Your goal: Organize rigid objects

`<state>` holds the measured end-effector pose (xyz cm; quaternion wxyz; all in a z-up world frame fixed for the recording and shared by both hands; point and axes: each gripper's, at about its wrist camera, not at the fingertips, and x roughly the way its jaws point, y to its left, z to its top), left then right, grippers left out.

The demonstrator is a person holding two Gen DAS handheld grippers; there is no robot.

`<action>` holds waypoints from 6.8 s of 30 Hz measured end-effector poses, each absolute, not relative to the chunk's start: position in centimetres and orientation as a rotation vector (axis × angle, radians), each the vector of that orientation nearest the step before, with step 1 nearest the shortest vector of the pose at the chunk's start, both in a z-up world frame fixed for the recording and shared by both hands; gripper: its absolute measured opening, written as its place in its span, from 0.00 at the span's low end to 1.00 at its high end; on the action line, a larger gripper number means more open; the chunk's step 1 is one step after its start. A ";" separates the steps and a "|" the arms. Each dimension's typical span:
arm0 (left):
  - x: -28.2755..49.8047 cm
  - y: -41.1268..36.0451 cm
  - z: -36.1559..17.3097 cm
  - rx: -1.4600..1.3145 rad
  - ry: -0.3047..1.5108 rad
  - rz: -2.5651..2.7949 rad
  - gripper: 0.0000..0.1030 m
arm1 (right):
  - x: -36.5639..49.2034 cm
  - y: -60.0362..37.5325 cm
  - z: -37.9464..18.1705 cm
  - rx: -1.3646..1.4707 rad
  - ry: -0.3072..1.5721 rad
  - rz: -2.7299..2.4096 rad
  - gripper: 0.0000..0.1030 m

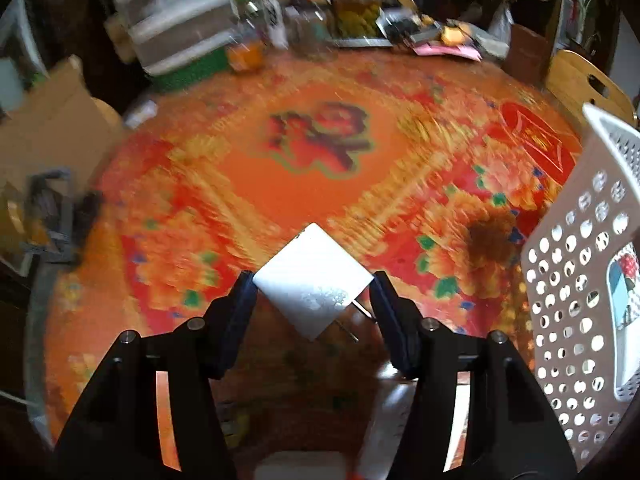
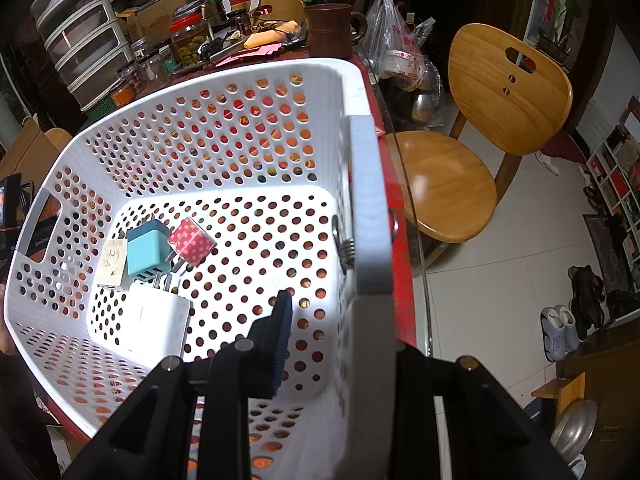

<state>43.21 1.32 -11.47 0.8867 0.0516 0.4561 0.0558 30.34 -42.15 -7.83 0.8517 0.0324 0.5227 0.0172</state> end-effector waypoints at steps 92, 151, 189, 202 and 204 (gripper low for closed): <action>28.3 11.0 -9.1 -0.097 0.861 0.153 0.98 | 30.3 -41.8 -7.8 0.070 1.086 0.047 0.30; 31.7 2.8 -3.2 0.042 0.696 0.162 0.27 | 30.5 -41.9 -7.7 0.055 1.088 0.071 0.33; 33.6 -23.0 -2.4 0.303 0.741 -0.153 0.28 | 30.6 -41.9 -7.7 0.061 1.082 0.083 0.35; 32.2 -22.0 -2.0 0.308 0.676 -0.146 0.83 | 30.6 -41.9 -7.7 0.061 1.082 0.084 0.35; 31.5 -20.5 -1.3 0.294 0.660 -0.124 0.83 | 30.6 -41.9 -7.7 0.060 1.081 0.084 0.35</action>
